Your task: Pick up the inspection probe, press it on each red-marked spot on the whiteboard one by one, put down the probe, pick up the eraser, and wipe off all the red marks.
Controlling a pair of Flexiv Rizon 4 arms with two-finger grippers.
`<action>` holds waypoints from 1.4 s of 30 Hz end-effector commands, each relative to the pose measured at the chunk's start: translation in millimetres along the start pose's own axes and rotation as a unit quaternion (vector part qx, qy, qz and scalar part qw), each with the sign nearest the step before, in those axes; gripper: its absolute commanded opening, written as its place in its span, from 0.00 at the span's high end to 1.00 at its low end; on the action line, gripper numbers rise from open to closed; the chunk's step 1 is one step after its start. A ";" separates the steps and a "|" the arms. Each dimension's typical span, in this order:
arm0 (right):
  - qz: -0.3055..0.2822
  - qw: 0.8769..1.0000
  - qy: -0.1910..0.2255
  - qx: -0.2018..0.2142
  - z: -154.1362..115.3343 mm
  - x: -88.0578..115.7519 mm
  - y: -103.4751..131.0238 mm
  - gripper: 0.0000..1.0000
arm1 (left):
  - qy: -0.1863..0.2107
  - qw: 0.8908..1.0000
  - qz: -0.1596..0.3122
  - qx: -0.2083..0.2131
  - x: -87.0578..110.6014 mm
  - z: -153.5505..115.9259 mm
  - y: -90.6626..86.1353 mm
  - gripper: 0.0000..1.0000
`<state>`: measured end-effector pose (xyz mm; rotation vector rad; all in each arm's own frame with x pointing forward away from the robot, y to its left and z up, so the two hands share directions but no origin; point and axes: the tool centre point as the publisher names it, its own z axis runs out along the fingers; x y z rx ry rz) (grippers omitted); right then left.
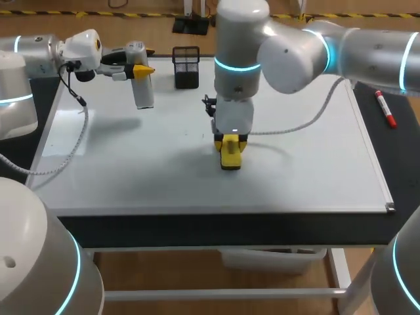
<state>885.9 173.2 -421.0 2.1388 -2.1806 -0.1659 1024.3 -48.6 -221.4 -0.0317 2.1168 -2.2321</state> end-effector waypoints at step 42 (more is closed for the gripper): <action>0.021 0.999 0.002 0.026 15.8 16.4 3.2 1.00 | -0.001 1.000 0.000 -0.001 1.1 -0.4 -2.0 1.00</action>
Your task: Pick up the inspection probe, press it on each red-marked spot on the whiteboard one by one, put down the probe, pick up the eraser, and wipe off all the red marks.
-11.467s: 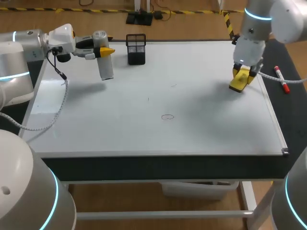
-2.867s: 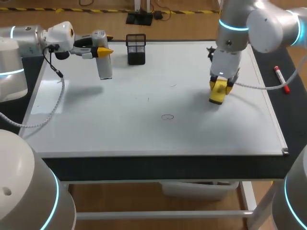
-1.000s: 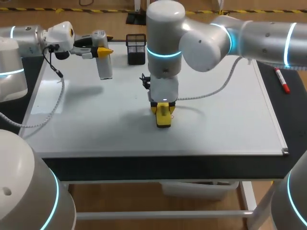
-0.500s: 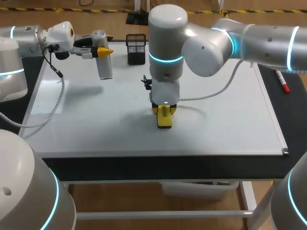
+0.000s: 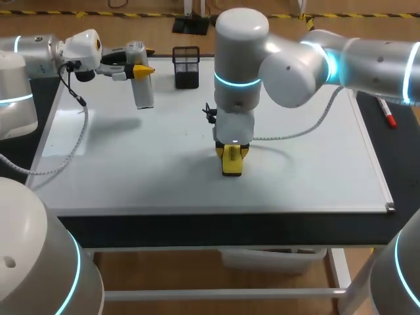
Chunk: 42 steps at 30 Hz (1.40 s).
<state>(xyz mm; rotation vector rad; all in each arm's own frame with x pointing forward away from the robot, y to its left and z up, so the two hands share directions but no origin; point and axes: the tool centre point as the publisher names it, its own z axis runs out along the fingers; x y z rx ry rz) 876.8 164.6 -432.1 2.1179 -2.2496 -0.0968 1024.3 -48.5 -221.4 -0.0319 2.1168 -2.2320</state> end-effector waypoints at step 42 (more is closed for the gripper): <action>-0.036 0.999 0.001 0.005 -18.1 -28.9 -9.2 1.00 | -0.001 1.000 0.000 -0.001 1.1 -0.2 -2.0 1.00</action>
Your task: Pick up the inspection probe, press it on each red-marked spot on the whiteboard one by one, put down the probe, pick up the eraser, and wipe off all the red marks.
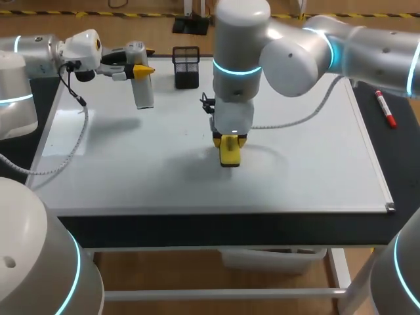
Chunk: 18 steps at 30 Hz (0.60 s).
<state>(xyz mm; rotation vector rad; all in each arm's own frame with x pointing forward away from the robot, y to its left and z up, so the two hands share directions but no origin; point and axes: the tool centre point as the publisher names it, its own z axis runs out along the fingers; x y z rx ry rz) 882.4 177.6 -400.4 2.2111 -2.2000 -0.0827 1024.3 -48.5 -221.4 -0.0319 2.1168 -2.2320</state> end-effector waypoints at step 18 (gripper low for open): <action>-0.013 1.000 0.001 -0.004 39.9 -16.5 -3.6 1.00 | -0.001 1.000 0.000 -0.001 1.1 -0.3 -2.0 1.00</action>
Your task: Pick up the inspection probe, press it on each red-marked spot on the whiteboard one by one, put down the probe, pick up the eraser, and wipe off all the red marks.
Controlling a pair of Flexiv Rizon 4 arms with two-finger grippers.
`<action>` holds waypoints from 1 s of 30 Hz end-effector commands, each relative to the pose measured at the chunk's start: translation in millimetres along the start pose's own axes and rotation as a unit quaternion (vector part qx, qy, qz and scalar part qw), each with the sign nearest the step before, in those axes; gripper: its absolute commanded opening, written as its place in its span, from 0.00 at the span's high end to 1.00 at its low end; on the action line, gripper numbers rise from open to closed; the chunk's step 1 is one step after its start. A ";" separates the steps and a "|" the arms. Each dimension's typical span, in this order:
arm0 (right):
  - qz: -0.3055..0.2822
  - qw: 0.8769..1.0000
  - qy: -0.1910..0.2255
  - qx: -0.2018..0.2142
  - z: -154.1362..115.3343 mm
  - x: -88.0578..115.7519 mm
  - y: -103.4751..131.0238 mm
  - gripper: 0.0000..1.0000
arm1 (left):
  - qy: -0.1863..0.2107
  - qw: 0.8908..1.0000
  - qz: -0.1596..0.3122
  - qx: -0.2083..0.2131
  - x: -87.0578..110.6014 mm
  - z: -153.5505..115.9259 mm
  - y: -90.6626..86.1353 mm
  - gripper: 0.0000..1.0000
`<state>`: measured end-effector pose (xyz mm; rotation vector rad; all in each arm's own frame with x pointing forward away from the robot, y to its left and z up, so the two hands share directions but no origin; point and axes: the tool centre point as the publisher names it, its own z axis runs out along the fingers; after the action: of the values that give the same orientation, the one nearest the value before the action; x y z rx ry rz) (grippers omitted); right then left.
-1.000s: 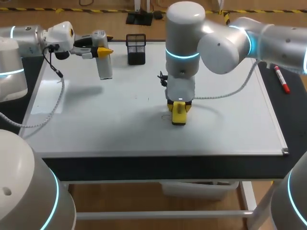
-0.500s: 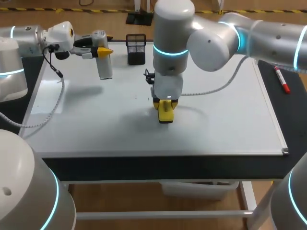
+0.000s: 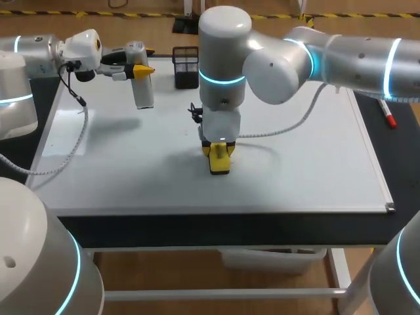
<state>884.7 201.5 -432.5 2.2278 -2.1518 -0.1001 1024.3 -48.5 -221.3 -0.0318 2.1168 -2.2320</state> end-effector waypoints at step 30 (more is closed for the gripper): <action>0.067 0.998 0.011 0.012 6.9 69.4 0.2 1.00 | -0.001 1.000 0.000 -0.001 1.1 -0.3 -2.0 1.00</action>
<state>887.0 138.4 -432.8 2.0758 -2.2962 -0.0520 1024.3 -48.5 -221.3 -0.0319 2.1168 -2.2320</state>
